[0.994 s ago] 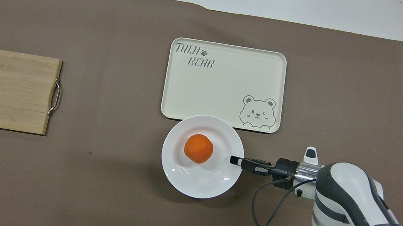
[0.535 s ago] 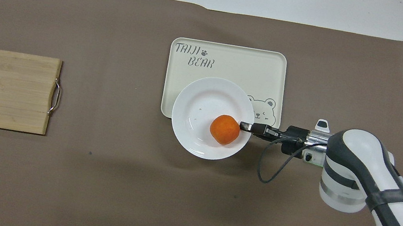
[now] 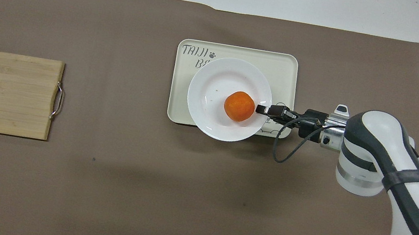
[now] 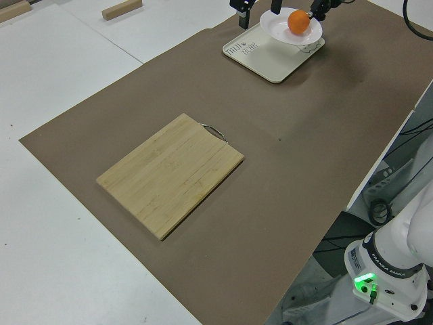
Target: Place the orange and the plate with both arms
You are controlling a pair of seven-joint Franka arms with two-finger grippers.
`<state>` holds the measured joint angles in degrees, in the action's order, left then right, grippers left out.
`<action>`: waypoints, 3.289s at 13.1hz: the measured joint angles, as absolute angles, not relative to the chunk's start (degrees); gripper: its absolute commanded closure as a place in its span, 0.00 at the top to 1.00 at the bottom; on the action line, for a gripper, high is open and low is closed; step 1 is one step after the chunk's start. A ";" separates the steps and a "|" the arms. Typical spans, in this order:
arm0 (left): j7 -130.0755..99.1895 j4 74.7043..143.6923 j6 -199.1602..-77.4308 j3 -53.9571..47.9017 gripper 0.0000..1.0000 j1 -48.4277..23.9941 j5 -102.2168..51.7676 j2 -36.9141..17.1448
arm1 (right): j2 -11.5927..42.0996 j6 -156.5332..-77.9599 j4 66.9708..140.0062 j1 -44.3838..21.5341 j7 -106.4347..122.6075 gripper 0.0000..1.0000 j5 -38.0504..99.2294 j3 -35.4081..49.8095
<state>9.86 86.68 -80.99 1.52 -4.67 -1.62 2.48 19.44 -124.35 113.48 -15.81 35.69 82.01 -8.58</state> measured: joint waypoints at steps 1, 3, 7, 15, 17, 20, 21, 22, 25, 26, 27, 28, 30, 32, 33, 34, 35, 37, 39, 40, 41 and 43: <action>9.86 86.68 -80.99 1.52 1.00 -4.67 -1.62 2.48 | 20.65 -124.56 112.04 -15.79 34.83 0.00 81.24 -8.58; 9.86 86.68 -80.99 1.52 1.00 -4.67 -1.62 2.48 | 23.42 -125.30 109.85 -15.97 34.66 0.00 81.05 -8.53; 9.86 86.68 -80.99 1.52 1.00 -4.67 -1.62 2.48 | 26.39 -126.65 107.88 -16.25 34.70 0.00 80.71 -8.36; 9.86 86.68 -80.99 1.52 1.00 -4.67 -1.62 2.48 | 28.32 -127.39 107.80 -16.17 36.37 0.00 79.88 -8.43; 9.86 86.68 -80.99 1.52 1.00 -4.67 -1.62 2.48 | 28.32 -127.86 107.77 -16.17 36.37 0.21 79.88 -8.43; 9.86 86.68 -80.99 1.52 1.00 -4.67 -1.62 2.48 | 28.34 -130.00 107.74 -16.26 36.39 1.00 79.85 -8.40; 9.86 86.68 -80.99 1.52 1.00 -4.67 -1.62 2.48 | 28.36 -130.43 107.74 -16.31 36.39 1.00 79.83 -8.39; 9.86 86.68 -80.99 1.52 1.00 -4.67 -1.62 2.48 | 28.37 -130.66 107.74 -16.35 36.40 1.00 79.82 -8.37; 9.86 86.68 -80.99 1.52 1.00 -4.67 -1.62 2.48 | 28.36 -132.25 107.44 -16.36 36.43 1.00 76.77 -8.36; 9.86 86.68 -80.99 1.52 1.00 -4.67 -1.62 2.48 | 28.28 -133.00 106.89 -16.38 36.14 1.00 73.94 -8.34; 9.86 86.68 -80.99 1.52 1.00 -4.67 -1.62 2.48 | 28.13 -133.72 106.17 -16.40 34.58 1.00 69.84 -8.34; 9.86 86.68 -80.99 1.52 1.00 -4.67 -1.62 2.48 | 27.99 -134.33 105.50 -16.39 32.36 1.00 65.50 -8.39; 9.86 86.68 -80.99 1.52 1.00 -4.67 -1.62 2.48 | 27.62 -134.96 104.28 -16.38 27.67 1.00 57.44 -8.60; 9.86 86.68 -80.99 1.52 1.00 -4.67 -1.62 2.48 | 26.97 -135.09 103.07 -16.37 22.63 1.00 48.62 -8.84; 9.86 86.68 -80.99 1.52 1.00 -4.67 -1.62 2.48 | 26.46 -135.09 102.59 -16.36 20.00 1.00 43.92 -8.89; 9.86 86.68 -80.99 1.52 1.00 -4.67 -1.62 2.48 | 25.78 -135.09 102.24 -16.35 17.21 1.00 39.33 -8.90; 9.86 86.68 -80.99 1.52 1.00 -4.67 -1.62 2.48 | 24.88 -135.03 102.02 -16.34 14.30 1.00 35.10 -8.91; 9.86 86.68 -80.99 1.52 1.00 -4.67 -1.62 2.48 | 22.36 -132.62 101.90 -16.17 8.95 1.00 28.78 -8.97; 9.86 86.68 -80.99 1.52 1.00 -4.67 -1.62 2.48 | 19.14 -126.32 101.85 -16.06 4.04 1.00 22.79 -9.84; 9.86 86.68 -80.99 1.52 1.00 -4.67 -1.62 2.48 | 17.59 -123.17 101.83 -15.98 2.04 1.00 19.69 -10.33; 9.86 86.68 -80.99 1.52 1.00 -4.67 -1.62 2.48 | 15.85 -119.77 101.79 -15.78 0.10 1.00 17.03 -10.61; 9.86 86.68 -80.99 1.52 1.00 -4.67 -1.62 2.48 | 12.38 -113.19 101.77 -15.51 -3.44 1.00 13.81 -10.65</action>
